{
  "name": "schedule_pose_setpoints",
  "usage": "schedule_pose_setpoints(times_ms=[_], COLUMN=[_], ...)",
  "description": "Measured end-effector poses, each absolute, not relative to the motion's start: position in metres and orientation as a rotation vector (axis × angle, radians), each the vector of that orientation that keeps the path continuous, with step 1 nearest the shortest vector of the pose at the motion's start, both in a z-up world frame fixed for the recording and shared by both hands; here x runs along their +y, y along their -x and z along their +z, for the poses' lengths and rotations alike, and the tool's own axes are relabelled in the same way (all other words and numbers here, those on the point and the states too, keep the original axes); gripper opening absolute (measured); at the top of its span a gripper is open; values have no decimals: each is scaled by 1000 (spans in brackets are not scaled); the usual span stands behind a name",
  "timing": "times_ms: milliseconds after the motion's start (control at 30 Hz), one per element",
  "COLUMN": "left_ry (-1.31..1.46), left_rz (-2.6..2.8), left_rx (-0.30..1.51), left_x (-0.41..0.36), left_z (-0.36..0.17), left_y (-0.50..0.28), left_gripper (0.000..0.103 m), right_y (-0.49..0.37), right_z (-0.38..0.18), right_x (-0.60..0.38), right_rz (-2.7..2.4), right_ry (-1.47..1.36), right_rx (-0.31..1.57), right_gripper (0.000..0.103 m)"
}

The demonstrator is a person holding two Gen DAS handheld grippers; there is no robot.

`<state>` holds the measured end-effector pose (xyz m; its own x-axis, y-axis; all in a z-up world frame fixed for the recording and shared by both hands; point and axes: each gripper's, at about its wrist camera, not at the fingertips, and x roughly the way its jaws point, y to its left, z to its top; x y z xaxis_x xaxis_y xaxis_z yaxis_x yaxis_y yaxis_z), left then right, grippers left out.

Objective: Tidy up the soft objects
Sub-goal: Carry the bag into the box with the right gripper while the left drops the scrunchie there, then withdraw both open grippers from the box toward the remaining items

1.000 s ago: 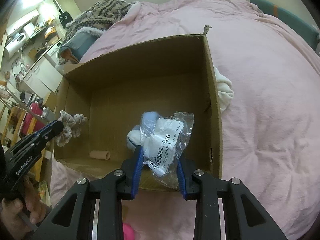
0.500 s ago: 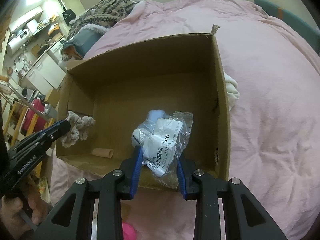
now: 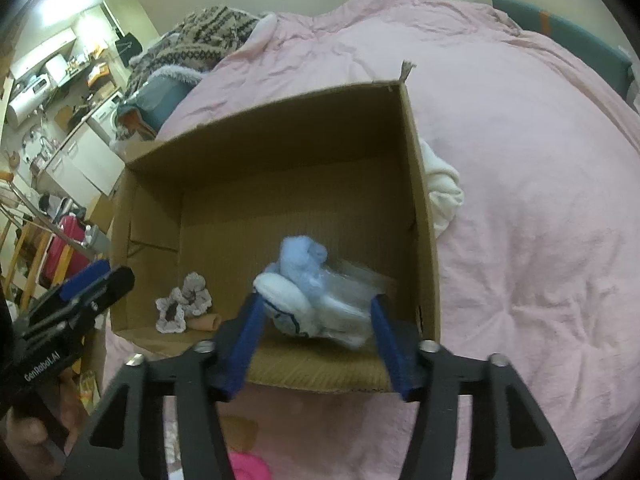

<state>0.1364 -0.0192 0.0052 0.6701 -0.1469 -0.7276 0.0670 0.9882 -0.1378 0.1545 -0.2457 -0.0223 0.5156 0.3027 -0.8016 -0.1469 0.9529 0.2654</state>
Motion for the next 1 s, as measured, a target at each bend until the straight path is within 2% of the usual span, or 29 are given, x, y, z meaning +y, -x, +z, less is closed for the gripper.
schedule_pose_setpoints(times_ms=[33,133,1000], left_ry=[104,94,52], left_rz=[-119,-104,-76], left_rx=[828,829,808], left_x=[-19,-19,-16], left_z=[5,5,24], left_y=[-137,-137,-107], left_gripper=[69,69,69], right_y=[-154,-154,-123], right_z=[-21,-18,2], right_x=[-247,-252,-252], right_rz=[268,260,315], right_ry=[-175,-199,-213], right_rx=[987,969,941], right_gripper=[72,74,74])
